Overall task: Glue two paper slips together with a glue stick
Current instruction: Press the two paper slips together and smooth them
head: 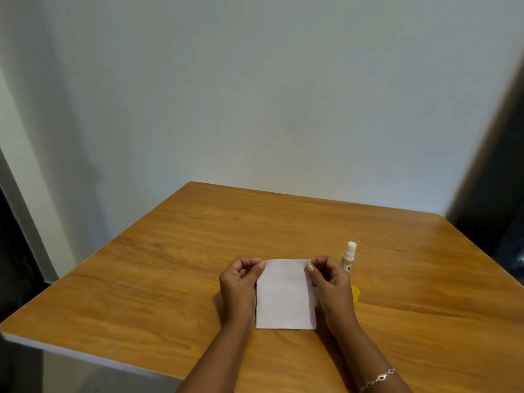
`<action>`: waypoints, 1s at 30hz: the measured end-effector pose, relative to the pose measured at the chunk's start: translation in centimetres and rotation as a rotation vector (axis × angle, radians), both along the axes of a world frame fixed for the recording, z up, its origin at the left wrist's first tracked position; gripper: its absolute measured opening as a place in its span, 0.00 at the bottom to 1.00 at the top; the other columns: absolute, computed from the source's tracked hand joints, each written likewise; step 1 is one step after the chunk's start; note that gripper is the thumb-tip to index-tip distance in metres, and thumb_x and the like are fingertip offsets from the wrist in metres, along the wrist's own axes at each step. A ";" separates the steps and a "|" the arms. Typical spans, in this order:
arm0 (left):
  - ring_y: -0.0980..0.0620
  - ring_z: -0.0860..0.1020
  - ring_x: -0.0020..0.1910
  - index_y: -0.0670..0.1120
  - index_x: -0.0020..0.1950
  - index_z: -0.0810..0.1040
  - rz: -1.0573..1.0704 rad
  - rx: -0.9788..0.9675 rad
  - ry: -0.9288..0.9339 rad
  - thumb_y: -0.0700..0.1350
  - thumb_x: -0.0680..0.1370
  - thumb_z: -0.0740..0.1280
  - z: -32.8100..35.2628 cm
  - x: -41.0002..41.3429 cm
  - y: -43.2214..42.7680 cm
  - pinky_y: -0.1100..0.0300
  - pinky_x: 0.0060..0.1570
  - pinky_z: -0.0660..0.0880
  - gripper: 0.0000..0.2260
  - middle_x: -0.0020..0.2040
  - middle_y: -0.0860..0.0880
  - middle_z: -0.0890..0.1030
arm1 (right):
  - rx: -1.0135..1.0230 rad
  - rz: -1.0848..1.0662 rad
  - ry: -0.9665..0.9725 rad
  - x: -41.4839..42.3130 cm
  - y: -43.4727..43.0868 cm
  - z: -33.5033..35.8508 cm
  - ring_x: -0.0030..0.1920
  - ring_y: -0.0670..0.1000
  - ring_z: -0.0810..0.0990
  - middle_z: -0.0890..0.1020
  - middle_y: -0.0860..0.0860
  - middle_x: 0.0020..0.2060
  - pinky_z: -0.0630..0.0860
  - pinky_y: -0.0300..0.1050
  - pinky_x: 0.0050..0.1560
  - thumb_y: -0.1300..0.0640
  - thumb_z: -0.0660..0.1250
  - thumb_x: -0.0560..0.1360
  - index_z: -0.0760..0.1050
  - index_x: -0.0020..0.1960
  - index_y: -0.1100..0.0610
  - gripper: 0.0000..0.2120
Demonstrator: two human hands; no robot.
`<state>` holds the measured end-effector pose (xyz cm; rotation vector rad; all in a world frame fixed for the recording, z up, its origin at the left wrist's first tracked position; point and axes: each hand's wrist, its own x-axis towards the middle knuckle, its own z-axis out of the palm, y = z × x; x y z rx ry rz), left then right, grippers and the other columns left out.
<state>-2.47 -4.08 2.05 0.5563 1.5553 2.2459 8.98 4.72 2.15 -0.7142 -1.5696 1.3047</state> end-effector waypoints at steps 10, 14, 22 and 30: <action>0.57 0.78 0.36 0.49 0.33 0.79 0.034 -0.018 0.441 0.34 0.68 0.72 1.8 0.3 -0.2 0.67 0.37 0.75 0.11 0.34 0.48 0.80 | 0.736 0.142 -0.659 -1.2 -0.1 5.9 0.54 0.50 0.75 0.81 0.52 0.51 0.67 0.41 0.48 0.55 0.67 0.73 0.79 0.53 0.55 0.10; 0.57 0.78 0.37 0.49 0.34 0.80 -0.058 -0.020 0.522 0.35 0.68 0.72 3.8 0.1 -0.4 0.65 0.37 0.75 0.09 0.35 0.48 0.80 | 0.755 0.227 -0.696 -1.5 -0.2 8.3 0.47 0.50 0.76 0.82 0.55 0.48 0.66 0.42 0.45 0.56 0.68 0.71 0.80 0.50 0.59 0.10; 0.60 0.75 0.36 0.39 0.34 0.81 -0.097 -0.014 0.674 0.34 0.68 0.71 6.7 -0.5 -0.5 0.69 0.36 0.70 0.04 0.33 0.47 0.79 | 0.661 0.295 -0.679 -1.5 -0.1 11.8 0.37 0.51 0.75 0.84 0.61 0.39 0.67 0.42 0.34 0.56 0.72 0.69 0.82 0.42 0.62 0.08; 0.58 0.77 0.36 0.47 0.33 0.78 -0.002 0.036 0.578 0.34 0.69 0.71 8.1 -0.6 -0.7 0.65 0.37 0.74 0.10 0.34 0.49 0.79 | 0.631 0.259 -0.680 -0.1 1.2 12.4 0.42 0.60 0.80 0.84 0.63 0.40 0.74 0.50 0.39 0.60 0.72 0.68 0.82 0.42 0.63 0.07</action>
